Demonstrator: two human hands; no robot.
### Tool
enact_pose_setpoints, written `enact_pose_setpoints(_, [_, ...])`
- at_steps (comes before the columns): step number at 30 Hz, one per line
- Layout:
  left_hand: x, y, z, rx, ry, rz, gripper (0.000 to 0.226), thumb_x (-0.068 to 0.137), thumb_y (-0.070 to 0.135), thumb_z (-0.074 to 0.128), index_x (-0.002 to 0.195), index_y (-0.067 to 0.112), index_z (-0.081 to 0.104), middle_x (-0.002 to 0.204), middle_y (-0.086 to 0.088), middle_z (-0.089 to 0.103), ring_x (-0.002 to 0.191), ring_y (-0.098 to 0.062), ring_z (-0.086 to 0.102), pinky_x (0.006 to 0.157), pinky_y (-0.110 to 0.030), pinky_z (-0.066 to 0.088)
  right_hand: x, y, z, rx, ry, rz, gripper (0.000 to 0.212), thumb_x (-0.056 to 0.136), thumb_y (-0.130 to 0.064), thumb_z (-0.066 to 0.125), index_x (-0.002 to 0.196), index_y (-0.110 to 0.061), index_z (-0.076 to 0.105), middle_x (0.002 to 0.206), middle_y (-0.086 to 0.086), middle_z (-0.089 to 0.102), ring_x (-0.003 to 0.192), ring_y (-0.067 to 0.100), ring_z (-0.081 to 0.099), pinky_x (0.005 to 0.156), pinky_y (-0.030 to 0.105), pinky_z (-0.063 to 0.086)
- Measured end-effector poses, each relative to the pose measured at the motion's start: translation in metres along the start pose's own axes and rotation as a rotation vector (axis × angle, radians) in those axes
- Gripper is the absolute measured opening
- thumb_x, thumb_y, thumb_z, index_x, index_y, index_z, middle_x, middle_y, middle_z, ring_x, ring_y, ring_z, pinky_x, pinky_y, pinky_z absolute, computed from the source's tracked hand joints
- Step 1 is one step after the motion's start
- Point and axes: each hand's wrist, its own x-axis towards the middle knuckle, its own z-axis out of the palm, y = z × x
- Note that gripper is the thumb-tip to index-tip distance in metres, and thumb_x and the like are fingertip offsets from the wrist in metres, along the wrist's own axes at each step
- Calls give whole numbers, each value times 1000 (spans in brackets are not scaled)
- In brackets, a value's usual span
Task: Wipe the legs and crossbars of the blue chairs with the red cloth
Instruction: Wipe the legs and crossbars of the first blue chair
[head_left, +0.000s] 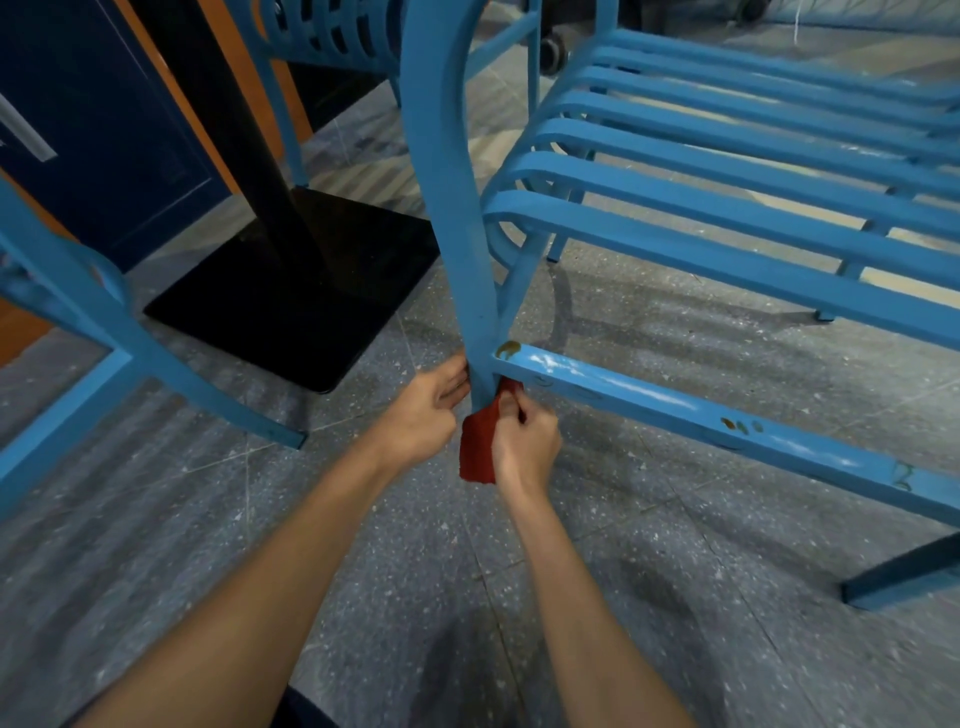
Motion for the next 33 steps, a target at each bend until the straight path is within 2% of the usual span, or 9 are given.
enact_pose_setpoints(3, [0, -3, 1, -31, -9, -10, 88, 74, -36, 25, 148, 10, 23, 139, 8, 36, 129, -3, 33, 103, -8, 27, -4, -7, 2, 51, 29, -60, 24, 95, -16, 52, 111, -11, 69, 106, 10, 61, 96, 16, 55, 75, 8, 30])
enact_pose_setpoints(8, [-1, -6, 0, -35, -36, -11, 83, 78, -33, 30, 149, 11, 25, 141, 8, 37, 128, 0, 33, 98, -3, 29, -26, 7, -3, 41, 20, -126, 29, 96, -20, 52, 123, -18, 63, 95, 6, 52, 86, 15, 53, 70, 3, 33])
enact_pose_setpoints(12, [-4, -2, 0, -45, 8, 20, 61, 94, -9, 40, 144, 27, 33, 119, 28, 48, 112, 11, 46, 82, 2, 38, -8, 17, -1, -55, -22, -53, 29, 96, -20, 52, 122, -17, 64, 98, 10, 58, 95, 25, 59, 87, 26, 42])
enact_pose_setpoints(16, [-2, -3, -1, -13, 72, 60, 40, 101, 15, 44, 140, 24, 44, 117, 22, 55, 88, 21, 56, 74, 2, 43, 2, 2, 3, 14, 13, -85, 25, 95, -18, 52, 112, -12, 70, 107, 11, 65, 100, 20, 60, 84, 19, 38])
enact_pose_setpoints(18, [0, -8, -2, -14, 76, 73, 37, 102, 19, 43, 138, 24, 46, 116, 21, 59, 93, 21, 57, 79, -3, 47, -6, -1, 3, 79, 39, -127, 24, 95, -20, 53, 112, -14, 70, 107, 6, 62, 99, 15, 58, 87, 17, 39])
enact_pose_setpoints(21, [4, -12, -3, 23, 85, 87, 38, 102, 23, 42, 140, 22, 46, 130, 12, 58, 118, 1, 53, 102, -23, 44, -27, 12, 3, 116, 46, -162, 27, 96, -24, 53, 119, -21, 66, 94, -1, 53, 86, 6, 55, 81, 13, 42])
enact_pose_setpoints(23, [6, -12, -1, 52, 98, 95, 40, 102, 24, 41, 141, 22, 44, 134, 12, 54, 124, -3, 49, 104, -28, 41, -31, 24, 3, 87, 44, -128, 28, 96, -24, 53, 122, -24, 64, 91, -1, 51, 82, 2, 52, 78, 11, 40])
enact_pose_setpoints(29, [16, -22, 2, 84, 120, 128, 42, 102, 28, 39, 143, 26, 38, 137, 11, 52, 130, -10, 46, 109, -38, 39, 3, 29, 12, -34, -5, 90, 29, 96, -22, 50, 120, -19, 66, 103, 11, 68, 96, 25, 64, 90, 35, 49])
enact_pose_setpoints(33, [18, -33, 6, 24, 128, 138, 35, 100, 37, 39, 135, 40, 40, 134, 13, 54, 128, -6, 48, 106, -43, 42, 10, 14, 9, 60, 3, -6, 25, 95, -20, 52, 113, -16, 69, 103, 9, 67, 96, 19, 62, 85, 22, 44])
